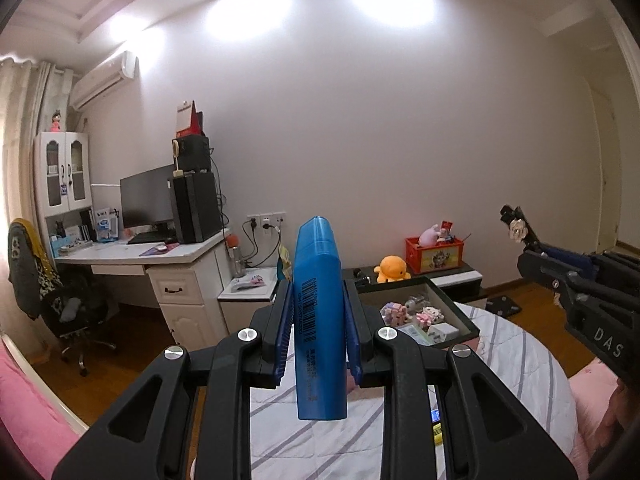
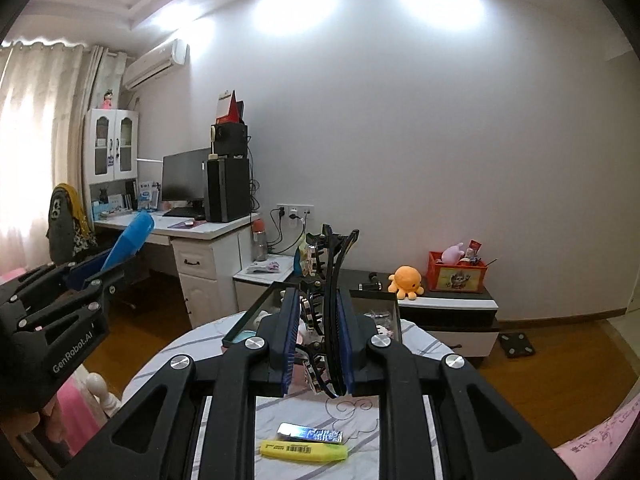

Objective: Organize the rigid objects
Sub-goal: 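Carry the highlighter and hair clip into the pink box and open both tools, then withdraw both tools from the pink box back over the bed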

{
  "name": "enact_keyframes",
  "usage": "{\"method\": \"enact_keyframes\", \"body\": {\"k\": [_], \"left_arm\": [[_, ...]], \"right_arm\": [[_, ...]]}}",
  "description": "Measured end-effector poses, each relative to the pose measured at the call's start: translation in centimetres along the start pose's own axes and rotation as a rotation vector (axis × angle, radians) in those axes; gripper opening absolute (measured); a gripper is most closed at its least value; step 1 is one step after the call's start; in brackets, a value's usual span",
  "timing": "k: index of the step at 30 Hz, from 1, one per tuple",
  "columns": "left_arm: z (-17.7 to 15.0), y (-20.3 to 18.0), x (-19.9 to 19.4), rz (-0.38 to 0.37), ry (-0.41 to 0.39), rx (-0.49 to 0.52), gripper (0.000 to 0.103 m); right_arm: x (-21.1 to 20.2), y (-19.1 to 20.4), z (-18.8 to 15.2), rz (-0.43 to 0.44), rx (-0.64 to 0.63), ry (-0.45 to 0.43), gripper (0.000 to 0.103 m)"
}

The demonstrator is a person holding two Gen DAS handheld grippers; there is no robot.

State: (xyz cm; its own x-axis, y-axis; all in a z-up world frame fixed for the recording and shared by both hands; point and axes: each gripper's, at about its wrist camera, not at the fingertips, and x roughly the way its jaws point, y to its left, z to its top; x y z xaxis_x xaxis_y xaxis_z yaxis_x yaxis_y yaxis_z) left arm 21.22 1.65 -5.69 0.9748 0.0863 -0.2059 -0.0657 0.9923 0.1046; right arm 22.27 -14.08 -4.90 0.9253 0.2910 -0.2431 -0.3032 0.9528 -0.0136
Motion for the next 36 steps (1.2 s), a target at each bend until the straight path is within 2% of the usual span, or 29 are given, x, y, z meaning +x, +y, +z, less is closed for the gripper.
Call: {"method": "enact_keyframes", "body": {"k": [6,9,16,19,22,28,30,31,32,33,34,36], "left_arm": [[0.4,-0.5,2.8,0.002,0.015,0.023,0.024],[0.6,-0.6,5.5,0.001,0.047,0.032,0.024],[-0.6,-1.5,15.4,-0.079,0.224,0.051,0.024],[-2.0,-2.1,19.8,-0.112,0.318,0.055,0.024],[-3.7,-2.3,23.2,-0.125,0.404,0.061,0.024],[-6.0,-3.1,26.6,-0.138,0.489,0.090,0.024],[-6.4,-3.2,27.0,-0.145,0.502,0.089,0.025],[-6.5,-3.3,27.0,-0.140,0.504,0.091,0.026],[-6.5,-3.1,27.2,-0.138,0.504,0.090,0.032],[-6.4,-2.7,27.1,-0.139,0.502,0.083,0.037],[-6.2,-2.4,26.8,-0.135,0.493,0.065,0.047],[-5.8,-1.8,26.0,-0.133,0.470,0.048,0.062]], "right_arm": [[1.8,-1.3,0.4,-0.019,0.005,0.010,0.018],[4.2,-2.4,0.7,-0.031,0.011,0.036,0.018],[11.8,-5.5,-0.8,-0.049,0.030,0.179,0.018],[15.7,-6.5,-2.5,-0.026,0.049,0.273,0.018],[18.8,-6.8,-4.4,0.037,0.079,0.360,0.018],[22.6,-6.8,-6.6,0.046,0.062,0.457,0.019],[22.7,-6.9,-6.8,0.050,0.066,0.454,0.019],[22.7,-6.9,-6.7,0.044,0.062,0.451,0.019],[22.7,-6.9,-6.6,0.051,0.064,0.455,0.020],[22.7,-6.9,-6.4,0.049,0.069,0.452,0.030],[22.4,-6.9,-6.3,0.036,0.071,0.447,0.049],[21.9,-7.0,-5.8,0.034,0.081,0.428,0.061]]}}
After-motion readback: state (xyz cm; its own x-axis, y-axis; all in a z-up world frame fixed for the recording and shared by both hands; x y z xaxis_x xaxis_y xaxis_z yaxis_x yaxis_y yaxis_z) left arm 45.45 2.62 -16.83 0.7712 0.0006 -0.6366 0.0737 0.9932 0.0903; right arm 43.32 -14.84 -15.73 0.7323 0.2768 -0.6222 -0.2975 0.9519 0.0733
